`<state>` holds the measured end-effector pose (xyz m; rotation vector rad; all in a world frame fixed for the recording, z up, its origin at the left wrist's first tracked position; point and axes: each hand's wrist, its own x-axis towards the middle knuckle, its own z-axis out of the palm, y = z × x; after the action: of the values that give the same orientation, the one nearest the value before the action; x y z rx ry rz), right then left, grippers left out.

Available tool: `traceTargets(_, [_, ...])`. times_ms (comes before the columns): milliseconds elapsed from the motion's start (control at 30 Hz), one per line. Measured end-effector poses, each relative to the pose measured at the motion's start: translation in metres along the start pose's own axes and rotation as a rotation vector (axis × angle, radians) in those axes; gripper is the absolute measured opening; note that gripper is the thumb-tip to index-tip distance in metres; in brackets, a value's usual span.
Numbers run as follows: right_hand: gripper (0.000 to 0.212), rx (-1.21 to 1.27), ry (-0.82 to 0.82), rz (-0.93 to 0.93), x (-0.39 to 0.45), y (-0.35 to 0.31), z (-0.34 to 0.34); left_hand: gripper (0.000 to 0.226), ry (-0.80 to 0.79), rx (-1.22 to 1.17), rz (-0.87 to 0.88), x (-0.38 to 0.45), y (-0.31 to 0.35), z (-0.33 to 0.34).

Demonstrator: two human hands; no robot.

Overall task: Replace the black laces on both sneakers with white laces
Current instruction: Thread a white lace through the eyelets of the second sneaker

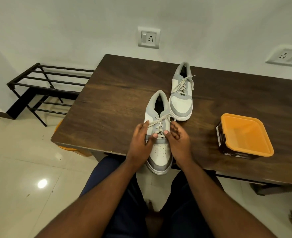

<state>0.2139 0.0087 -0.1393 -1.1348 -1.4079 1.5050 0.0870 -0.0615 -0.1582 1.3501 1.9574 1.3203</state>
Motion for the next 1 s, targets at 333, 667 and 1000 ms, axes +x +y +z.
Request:
traceTargets(333, [0.043,-0.278,0.070,-0.083,0.100,0.003,0.031,0.049,0.049,0.030,-0.008,0.103,-0.020,0.015])
traceTargets(667, [0.035,-0.495,0.285,-0.391,0.166,-0.031,0.033,0.047,0.081,0.067,-0.006,0.196,-0.034,0.034])
traceTargets(1000, [0.084,-0.905,0.175,-0.205,0.183,-0.001,-0.008,0.049,0.058,0.053,-0.054,0.181,-0.031,0.039])
